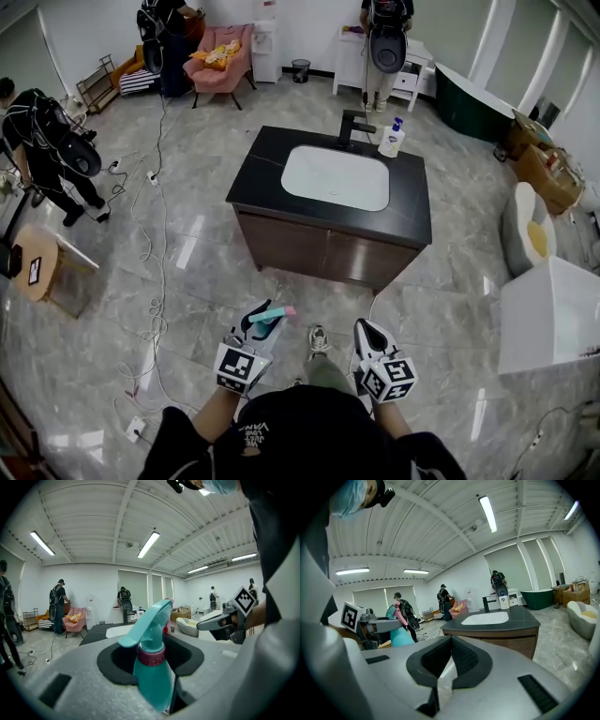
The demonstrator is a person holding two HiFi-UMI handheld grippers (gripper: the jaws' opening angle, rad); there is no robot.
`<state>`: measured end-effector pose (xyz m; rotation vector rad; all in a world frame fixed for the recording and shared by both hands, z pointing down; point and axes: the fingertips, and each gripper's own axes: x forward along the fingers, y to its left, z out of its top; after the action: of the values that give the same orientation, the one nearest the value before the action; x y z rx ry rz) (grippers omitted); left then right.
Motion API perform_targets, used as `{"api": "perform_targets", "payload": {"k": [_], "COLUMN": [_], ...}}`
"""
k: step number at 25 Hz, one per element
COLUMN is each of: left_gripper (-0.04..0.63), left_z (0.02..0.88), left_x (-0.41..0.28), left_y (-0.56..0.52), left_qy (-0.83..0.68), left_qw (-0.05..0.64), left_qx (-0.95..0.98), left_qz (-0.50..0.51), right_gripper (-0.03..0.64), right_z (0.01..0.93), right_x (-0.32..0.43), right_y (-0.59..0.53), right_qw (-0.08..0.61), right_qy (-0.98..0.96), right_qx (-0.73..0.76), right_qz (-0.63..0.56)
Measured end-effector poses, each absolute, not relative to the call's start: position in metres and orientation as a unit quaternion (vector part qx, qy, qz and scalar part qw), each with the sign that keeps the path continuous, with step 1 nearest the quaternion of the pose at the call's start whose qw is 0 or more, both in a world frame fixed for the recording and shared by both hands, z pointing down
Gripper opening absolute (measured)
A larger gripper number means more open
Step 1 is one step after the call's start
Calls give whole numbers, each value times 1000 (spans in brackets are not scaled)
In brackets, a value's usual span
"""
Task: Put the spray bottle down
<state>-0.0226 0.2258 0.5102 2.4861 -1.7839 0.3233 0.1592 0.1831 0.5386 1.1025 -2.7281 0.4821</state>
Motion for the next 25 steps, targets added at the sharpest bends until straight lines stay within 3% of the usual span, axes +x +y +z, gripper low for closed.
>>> {"api": "perform_targets", "payload": {"k": [25], "left_gripper": [166], "left_z": [502], "left_x": [-85], "left_y": [-15], "left_qy": [-655], "left_qw": [41], "left_qx": [749], "left_qz": [95], "right_gripper": [2], "right_z": [547], "right_x": [81], "right_y": [-66], "right_qw": [108], "right_qy": [-949], "right_qx": [250], "right_qz": [156]}}
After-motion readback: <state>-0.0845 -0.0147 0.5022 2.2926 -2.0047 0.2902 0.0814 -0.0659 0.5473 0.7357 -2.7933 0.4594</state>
